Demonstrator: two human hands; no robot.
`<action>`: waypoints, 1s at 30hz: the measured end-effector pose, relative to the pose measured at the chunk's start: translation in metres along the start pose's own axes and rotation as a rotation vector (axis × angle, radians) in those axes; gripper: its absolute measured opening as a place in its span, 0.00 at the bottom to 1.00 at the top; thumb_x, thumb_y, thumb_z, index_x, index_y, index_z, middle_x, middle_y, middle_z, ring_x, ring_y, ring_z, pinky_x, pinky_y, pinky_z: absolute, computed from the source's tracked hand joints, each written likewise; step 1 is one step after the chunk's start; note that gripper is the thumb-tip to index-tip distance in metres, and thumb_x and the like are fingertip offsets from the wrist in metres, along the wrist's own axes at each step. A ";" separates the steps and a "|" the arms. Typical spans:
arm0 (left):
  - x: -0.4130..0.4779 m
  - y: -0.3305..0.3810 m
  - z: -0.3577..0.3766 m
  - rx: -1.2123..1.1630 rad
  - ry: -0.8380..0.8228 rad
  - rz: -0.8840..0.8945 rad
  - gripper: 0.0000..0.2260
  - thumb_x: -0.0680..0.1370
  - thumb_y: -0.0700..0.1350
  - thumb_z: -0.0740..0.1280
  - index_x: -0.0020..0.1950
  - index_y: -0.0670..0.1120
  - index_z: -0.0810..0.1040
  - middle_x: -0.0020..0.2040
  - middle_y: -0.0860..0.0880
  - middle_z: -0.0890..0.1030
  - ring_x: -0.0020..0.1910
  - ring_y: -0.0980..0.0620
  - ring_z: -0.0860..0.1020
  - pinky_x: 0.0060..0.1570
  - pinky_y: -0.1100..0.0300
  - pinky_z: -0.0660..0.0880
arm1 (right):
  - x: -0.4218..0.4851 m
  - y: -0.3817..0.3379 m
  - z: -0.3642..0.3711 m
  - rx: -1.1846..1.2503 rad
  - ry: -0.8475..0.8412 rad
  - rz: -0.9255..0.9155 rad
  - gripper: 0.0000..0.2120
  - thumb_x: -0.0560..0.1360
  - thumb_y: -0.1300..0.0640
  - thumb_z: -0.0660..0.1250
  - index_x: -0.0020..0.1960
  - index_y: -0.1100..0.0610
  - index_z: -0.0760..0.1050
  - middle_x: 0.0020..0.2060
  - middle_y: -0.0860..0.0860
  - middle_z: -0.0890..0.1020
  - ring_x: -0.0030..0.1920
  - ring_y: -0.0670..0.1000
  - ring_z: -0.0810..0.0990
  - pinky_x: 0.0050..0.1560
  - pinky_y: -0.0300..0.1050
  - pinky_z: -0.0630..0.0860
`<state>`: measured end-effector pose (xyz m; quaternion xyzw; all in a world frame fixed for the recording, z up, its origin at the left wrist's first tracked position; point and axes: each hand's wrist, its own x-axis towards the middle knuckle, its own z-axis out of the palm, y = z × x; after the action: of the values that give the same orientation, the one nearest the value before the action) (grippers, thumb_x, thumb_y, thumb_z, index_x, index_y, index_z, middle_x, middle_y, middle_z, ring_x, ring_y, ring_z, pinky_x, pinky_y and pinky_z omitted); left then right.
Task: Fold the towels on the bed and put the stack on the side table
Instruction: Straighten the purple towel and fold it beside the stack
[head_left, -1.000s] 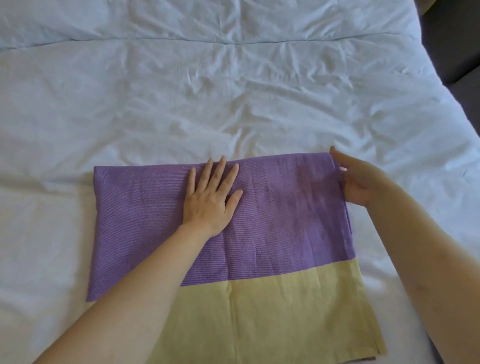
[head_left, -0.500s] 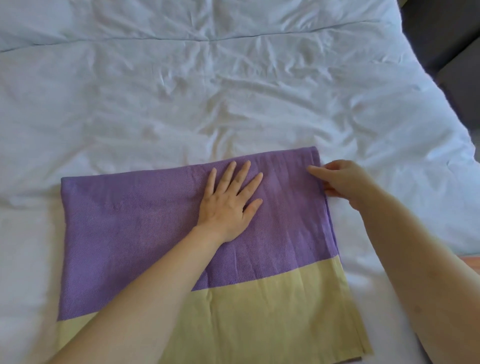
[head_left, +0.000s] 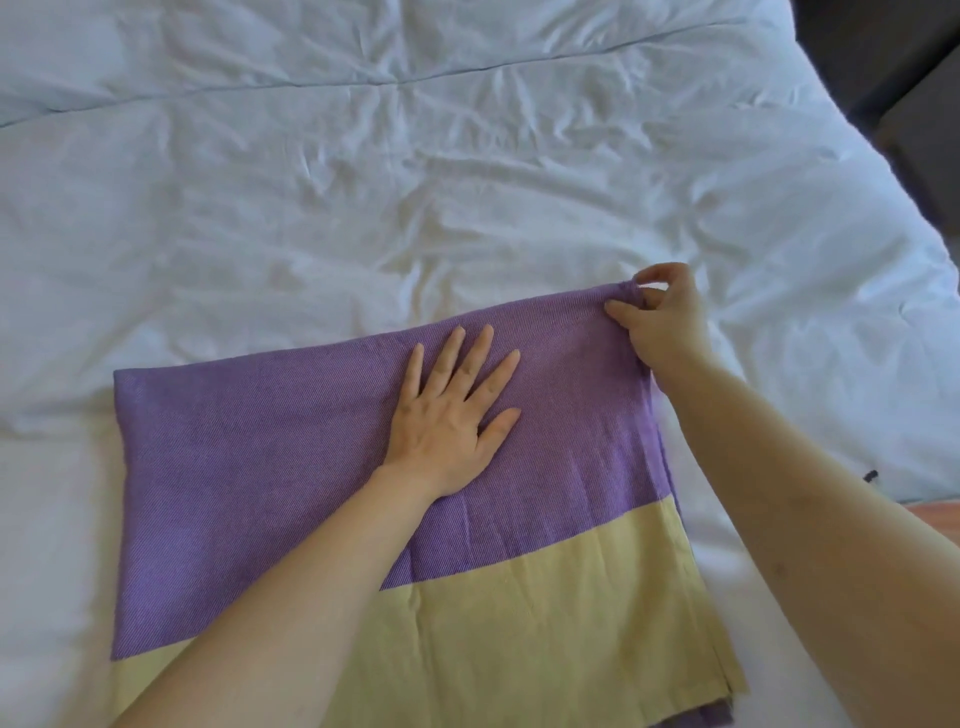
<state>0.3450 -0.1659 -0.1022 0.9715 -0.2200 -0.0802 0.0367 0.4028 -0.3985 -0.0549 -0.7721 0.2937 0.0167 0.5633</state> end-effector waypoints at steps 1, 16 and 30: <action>0.000 -0.001 0.001 0.000 -0.023 -0.002 0.27 0.78 0.66 0.36 0.76 0.62 0.35 0.77 0.55 0.35 0.75 0.52 0.32 0.72 0.44 0.31 | 0.001 0.005 0.003 -0.084 0.021 -0.043 0.15 0.73 0.62 0.70 0.55 0.51 0.68 0.49 0.51 0.81 0.45 0.50 0.79 0.44 0.44 0.74; -0.076 -0.113 -0.004 0.024 0.012 -0.536 0.29 0.78 0.64 0.42 0.78 0.56 0.54 0.79 0.51 0.53 0.78 0.48 0.52 0.74 0.46 0.45 | -0.052 0.066 0.024 -1.112 -0.077 -0.471 0.33 0.78 0.36 0.46 0.78 0.51 0.50 0.78 0.46 0.51 0.78 0.49 0.45 0.76 0.49 0.40; -0.273 -0.132 -0.002 -0.795 0.155 -0.914 0.16 0.75 0.53 0.69 0.60 0.48 0.74 0.51 0.51 0.79 0.50 0.50 0.78 0.44 0.58 0.72 | -0.238 0.111 0.093 -1.097 -0.335 -0.611 0.28 0.79 0.39 0.45 0.77 0.46 0.50 0.77 0.43 0.49 0.78 0.49 0.45 0.76 0.49 0.39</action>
<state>0.1583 0.0709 -0.0761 0.8824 0.2694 -0.0928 0.3744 0.1825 -0.2343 -0.0992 -0.9834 -0.0821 0.1234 0.1049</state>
